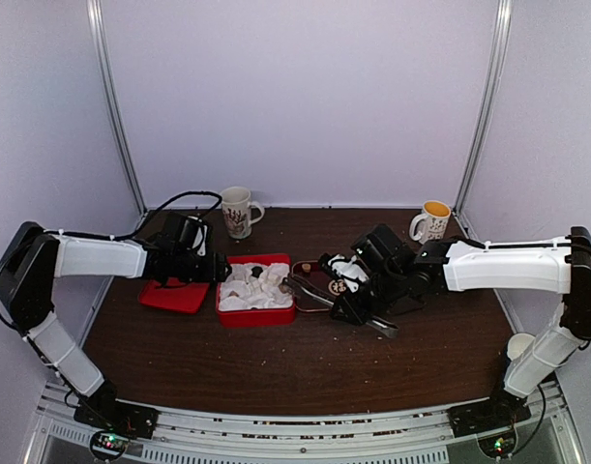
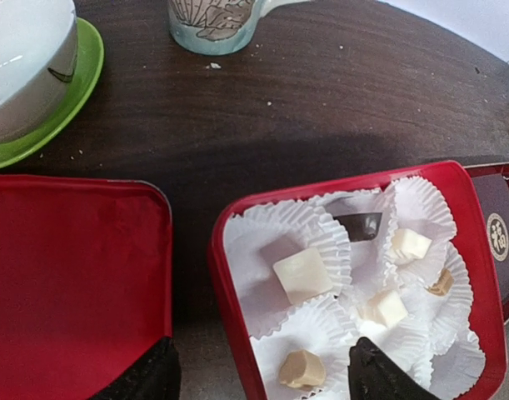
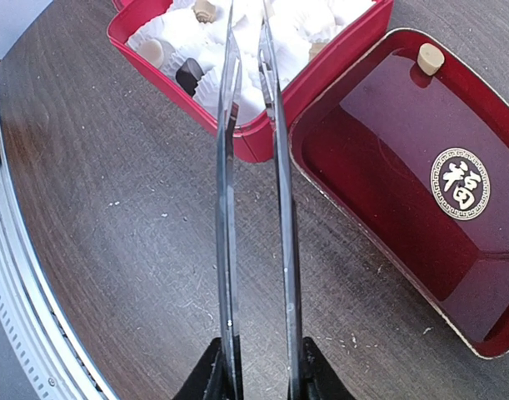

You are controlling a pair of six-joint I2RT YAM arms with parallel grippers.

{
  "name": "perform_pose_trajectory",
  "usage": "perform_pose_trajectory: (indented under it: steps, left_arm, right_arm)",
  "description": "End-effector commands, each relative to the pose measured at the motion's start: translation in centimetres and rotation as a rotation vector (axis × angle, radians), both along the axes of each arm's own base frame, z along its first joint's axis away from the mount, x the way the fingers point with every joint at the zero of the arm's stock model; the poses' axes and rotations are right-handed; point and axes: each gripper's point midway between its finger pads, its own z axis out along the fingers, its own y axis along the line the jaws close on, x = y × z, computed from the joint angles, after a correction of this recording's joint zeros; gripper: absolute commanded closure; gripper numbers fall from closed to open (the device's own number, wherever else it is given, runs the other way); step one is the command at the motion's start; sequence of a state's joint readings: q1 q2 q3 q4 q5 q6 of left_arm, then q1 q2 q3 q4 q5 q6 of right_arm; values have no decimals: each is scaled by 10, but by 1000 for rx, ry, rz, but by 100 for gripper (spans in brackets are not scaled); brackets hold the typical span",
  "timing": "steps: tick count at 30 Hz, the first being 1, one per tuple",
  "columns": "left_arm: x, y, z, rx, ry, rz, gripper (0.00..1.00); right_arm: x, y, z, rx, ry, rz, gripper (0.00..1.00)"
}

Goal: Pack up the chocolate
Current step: Pick up the packing box from the center of the board.

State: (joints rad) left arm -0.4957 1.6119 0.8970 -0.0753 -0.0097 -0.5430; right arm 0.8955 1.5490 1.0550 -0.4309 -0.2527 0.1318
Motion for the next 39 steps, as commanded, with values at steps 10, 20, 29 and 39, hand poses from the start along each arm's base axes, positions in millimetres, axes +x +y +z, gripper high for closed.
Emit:
perform_pose_trajectory:
  steps: [10,20,29,39]
  left_arm:
    - [22,10,-17,52,37,187,45]
    - [29,11,-22,78,21,234,65]
    - [28,8,-11,164,-20,233,87]
    - [23,3,26,260,-148,256,94]
  right_arm:
    - [5,1,-2,2,-15,-22,73]
    - [4,2,-5,-6,-7,-17,73]
    - [5,3,-4,-8,-6,-10,73]
    - [1,4,-1,-2,21,-4,73]
